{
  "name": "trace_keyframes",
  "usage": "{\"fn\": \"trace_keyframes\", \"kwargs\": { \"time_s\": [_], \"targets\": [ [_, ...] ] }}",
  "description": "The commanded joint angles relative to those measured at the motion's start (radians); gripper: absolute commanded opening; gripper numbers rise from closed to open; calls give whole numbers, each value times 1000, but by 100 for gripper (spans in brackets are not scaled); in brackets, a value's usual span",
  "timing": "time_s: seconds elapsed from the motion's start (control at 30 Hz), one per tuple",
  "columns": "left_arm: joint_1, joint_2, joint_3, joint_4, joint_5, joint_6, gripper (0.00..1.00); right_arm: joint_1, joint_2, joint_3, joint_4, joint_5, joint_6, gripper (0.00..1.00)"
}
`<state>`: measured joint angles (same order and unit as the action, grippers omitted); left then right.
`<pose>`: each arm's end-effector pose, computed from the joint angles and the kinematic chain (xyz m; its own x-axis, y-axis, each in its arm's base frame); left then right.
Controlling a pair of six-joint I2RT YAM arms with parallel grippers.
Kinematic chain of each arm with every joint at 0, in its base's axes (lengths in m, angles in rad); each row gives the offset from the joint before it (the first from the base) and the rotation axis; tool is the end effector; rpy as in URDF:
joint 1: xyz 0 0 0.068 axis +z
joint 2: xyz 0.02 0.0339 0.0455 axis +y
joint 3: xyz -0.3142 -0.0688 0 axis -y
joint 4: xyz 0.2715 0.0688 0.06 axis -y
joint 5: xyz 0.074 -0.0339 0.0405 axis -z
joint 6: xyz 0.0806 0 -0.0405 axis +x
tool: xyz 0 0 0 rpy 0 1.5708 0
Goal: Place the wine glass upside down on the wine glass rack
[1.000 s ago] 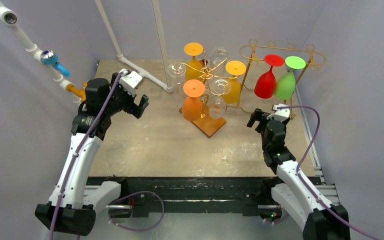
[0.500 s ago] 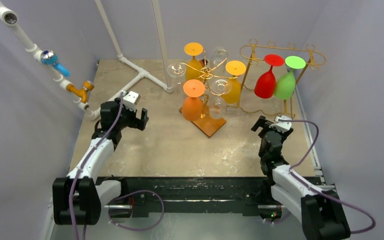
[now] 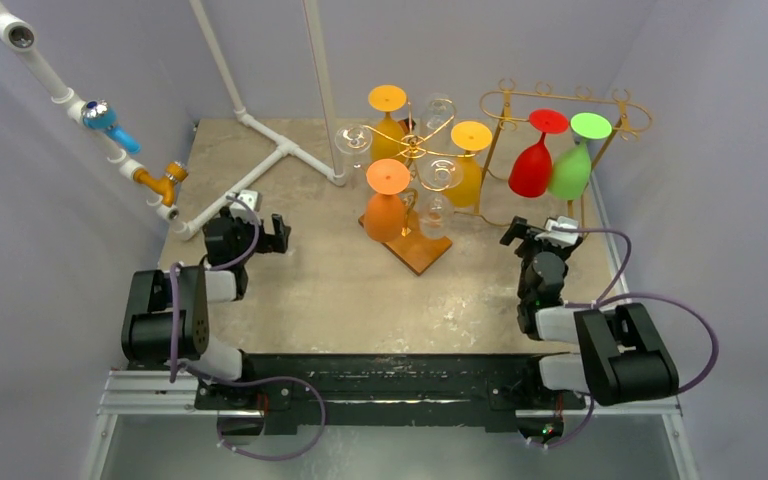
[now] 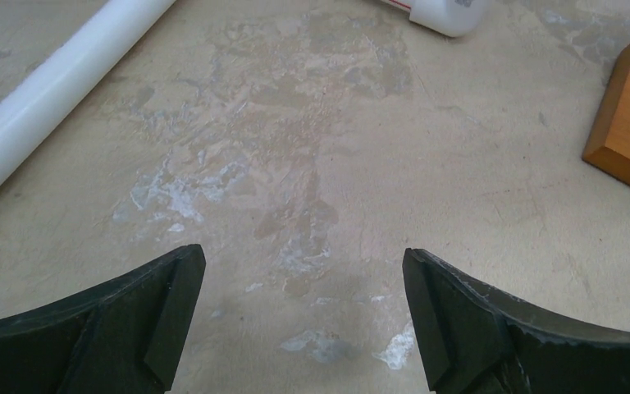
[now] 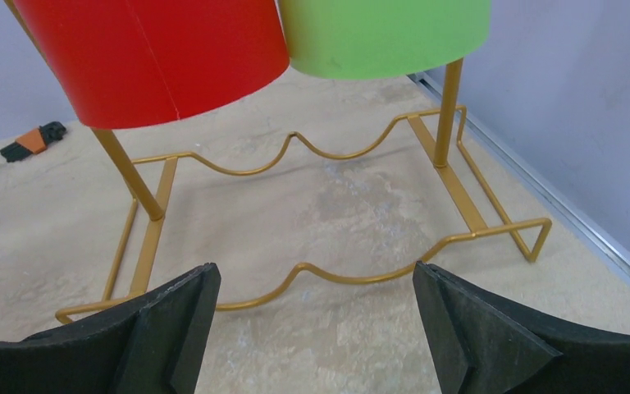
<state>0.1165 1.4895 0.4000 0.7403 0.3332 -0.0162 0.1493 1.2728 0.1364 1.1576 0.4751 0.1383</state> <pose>0.3154 0.0104 0.1624 -0.3430 -0.0555 -0.9377 0.1899 0.9735 -0.1271 0.2449 -0.0004 0.1959 0.0649 0.1337 -0.9889 0.3140 0.9379 0.1474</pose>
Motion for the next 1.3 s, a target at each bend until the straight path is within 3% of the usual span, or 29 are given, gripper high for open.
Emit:
{"fn": "trace_keyframes", "kwargs": {
  "time_s": [0.0, 0.13, 0.2, 0.23, 0.43, 0.57, 0.6, 0.63, 0.77, 0.83, 1.27],
  "targets": [
    [6, 64, -13, 289, 21, -35, 100, -55, 80, 22, 216, -89, -1, 99],
    [3, 145, -99, 510, 48, -35, 100, -62, 168, 20, 299, -98, -11, 99],
    [2, 120, -95, 442, 36, -9, 100, -61, 233, 3, 415, -110, -60, 99],
    [2, 134, -112, 501, 45, -20, 100, -56, 256, -2, 476, -112, -72, 99],
    [-7, 137, -179, 628, 1, -22, 100, -56, 235, 78, 289, -66, -50, 99],
    [-29, 217, -229, 808, -35, -26, 100, -53, 240, 66, 323, -65, -56, 99],
    [-37, 173, -187, 636, -67, -3, 100, -53, 242, 67, 325, -64, -57, 99],
    [-57, 155, -153, 562, -104, 10, 100, -52, 243, 75, 315, -68, -59, 99],
    [-78, 164, -140, 543, -135, 12, 100, -53, 241, 147, 175, -77, -56, 99],
    [-78, 179, -150, 598, -127, 7, 100, -53, 240, 141, 184, -79, -57, 99],
    [-81, 176, -141, 572, -138, 12, 100, -53, 241, 143, 175, -68, -59, 99]
  ]
}}
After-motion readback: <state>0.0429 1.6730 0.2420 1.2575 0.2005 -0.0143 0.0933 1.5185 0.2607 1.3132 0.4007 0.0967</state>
